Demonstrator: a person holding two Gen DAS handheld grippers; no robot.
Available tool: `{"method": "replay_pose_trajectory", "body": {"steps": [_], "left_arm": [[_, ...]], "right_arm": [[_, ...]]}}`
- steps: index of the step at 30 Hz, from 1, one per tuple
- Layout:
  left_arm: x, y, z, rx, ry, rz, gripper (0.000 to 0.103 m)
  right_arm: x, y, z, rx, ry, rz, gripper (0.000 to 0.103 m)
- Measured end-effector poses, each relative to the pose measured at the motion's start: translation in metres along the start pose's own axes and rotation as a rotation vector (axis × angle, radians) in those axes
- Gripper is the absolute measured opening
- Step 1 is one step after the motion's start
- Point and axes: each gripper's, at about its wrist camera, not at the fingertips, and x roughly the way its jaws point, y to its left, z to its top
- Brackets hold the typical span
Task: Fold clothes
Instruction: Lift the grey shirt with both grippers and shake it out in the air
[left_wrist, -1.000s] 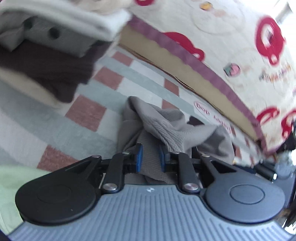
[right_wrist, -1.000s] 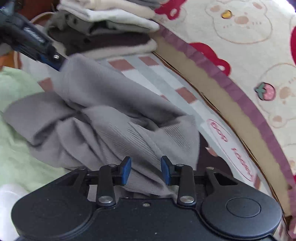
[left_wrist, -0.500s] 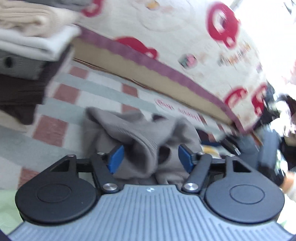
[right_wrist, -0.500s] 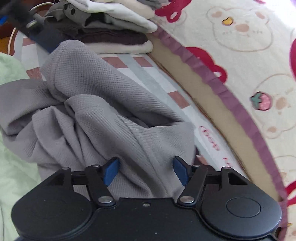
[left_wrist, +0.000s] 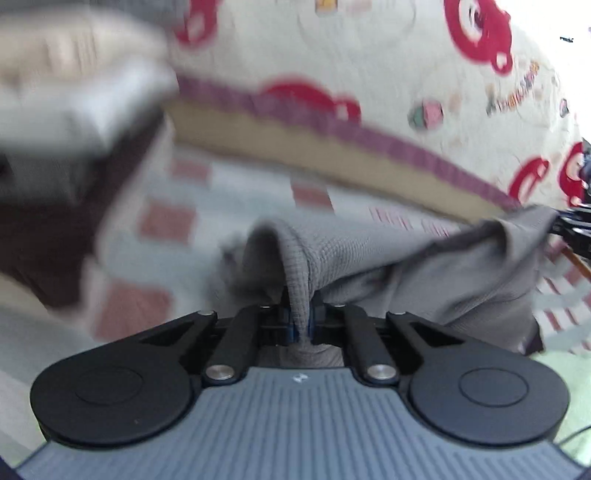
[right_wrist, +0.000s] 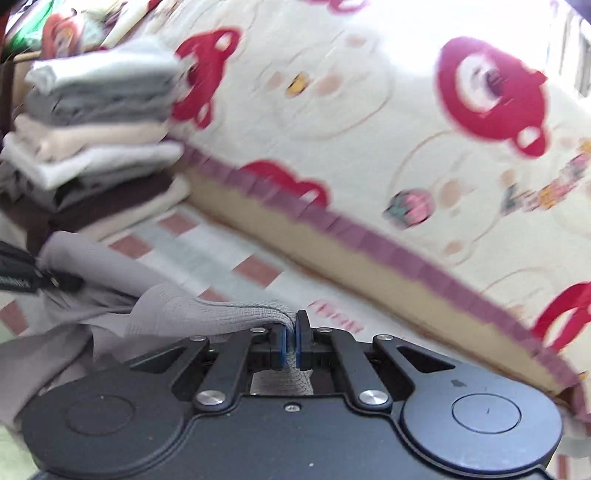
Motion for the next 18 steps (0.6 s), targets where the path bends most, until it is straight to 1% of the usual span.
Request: {"method": "replay_pose_trajectory", "body": {"steps": [2, 3, 7, 9, 12, 15, 18], "left_arm": [[-0.008, -0.010, 0.024, 0.040, -0.042, 0.042, 0.006], [-0.014, -0.016, 0.037, 0.058, -0.067, 0.051, 0.006], [-0.055, -0.042, 0.085, 0.100, -0.182, 0.043, 0.006], [-0.081, -0.053, 0.104, 0.094, -0.241, 0.031, 0.006], [-0.123, -0.072, 0.123, 0.079, -0.331, -0.006, 0.006], [-0.172, -0.098, 0.131, 0.111, -0.419, -0.012, 0.006], [-0.215, -0.120, 0.139, 0.097, -0.461, -0.017, 0.005]], "right_arm": [[-0.015, -0.011, 0.006, 0.007, -0.023, -0.034, 0.004], [-0.021, -0.018, 0.010, 0.026, -0.037, -0.046, 0.004], [-0.051, -0.047, 0.023, 0.144, -0.111, -0.086, 0.004], [-0.071, -0.062, 0.025, 0.216, -0.151, -0.083, 0.004], [-0.105, -0.078, 0.027, 0.296, -0.212, -0.063, 0.004], [-0.146, -0.088, 0.032, 0.329, -0.277, -0.027, 0.004], [-0.197, -0.091, 0.039, 0.332, -0.365, 0.015, 0.004]]}}
